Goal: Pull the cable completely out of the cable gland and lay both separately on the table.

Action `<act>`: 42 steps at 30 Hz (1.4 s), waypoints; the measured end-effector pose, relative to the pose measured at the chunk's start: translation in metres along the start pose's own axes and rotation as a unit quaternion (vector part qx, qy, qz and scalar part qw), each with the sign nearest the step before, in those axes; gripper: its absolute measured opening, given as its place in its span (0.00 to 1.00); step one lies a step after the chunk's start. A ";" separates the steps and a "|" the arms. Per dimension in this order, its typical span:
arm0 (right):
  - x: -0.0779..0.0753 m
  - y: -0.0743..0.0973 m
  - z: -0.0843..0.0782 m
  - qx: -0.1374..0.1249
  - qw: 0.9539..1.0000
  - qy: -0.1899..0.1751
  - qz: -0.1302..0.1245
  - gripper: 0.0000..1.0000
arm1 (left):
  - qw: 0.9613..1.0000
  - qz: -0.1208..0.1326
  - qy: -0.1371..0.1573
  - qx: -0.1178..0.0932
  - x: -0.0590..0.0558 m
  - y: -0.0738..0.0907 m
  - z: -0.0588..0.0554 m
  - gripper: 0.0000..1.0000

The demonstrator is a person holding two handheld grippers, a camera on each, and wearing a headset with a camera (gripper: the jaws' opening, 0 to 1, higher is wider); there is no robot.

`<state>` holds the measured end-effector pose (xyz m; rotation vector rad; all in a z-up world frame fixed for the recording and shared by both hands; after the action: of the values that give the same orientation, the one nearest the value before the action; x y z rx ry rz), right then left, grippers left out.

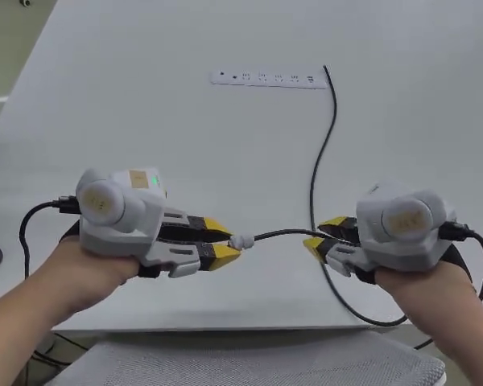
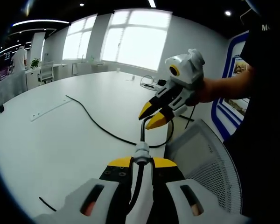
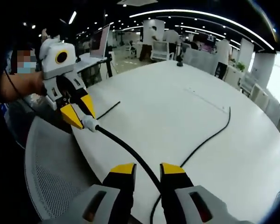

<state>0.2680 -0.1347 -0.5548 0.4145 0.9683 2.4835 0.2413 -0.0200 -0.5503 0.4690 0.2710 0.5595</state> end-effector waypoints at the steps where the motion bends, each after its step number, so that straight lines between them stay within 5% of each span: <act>1: 0.002 0.000 0.002 0.003 1.000 0.013 0.001 0.19 | 1.000 0.000 0.000 0.000 0.000 0.000 0.000 0.15; 5: 0.030 -0.008 0.024 0.030 0.992 0.124 0.016 0.20 | 1.000 0.000 -0.002 -0.001 0.000 -0.001 0.001 0.15; 8: 0.044 -0.016 0.033 0.036 0.986 0.161 0.020 0.19 | 1.000 -0.001 -0.004 -0.002 0.000 -0.001 0.002 0.15; 21: 0.048 -0.032 0.033 0.071 0.974 0.215 0.019 0.07 | 1.000 -0.004 -0.007 -0.002 -0.003 -0.001 0.004 0.15; 34: 0.045 -0.034 0.023 0.055 0.985 0.159 0.040 0.02 | 1.000 -0.002 -0.018 -0.018 -0.003 -0.001 0.009 0.15; 42: 0.034 -0.034 0.012 0.034 0.995 0.081 0.049 0.02 | 1.000 -0.001 0.001 -0.023 -0.001 0.000 0.013 0.14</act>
<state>0.2541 -0.0889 -0.5657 0.2910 1.1248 2.6106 0.2449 -0.0249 -0.5390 0.4229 0.2591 0.5622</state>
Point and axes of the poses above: the centre of the closed fingertips' face, and the gripper's own axes: y roughly backward along the fingers, x roughly to its left, z roughly out of its top, the point moved 2 cm from there along y, roughly backward along the fingers, and after that the axes turned 15 degrees about z, right-handed, at the moved point
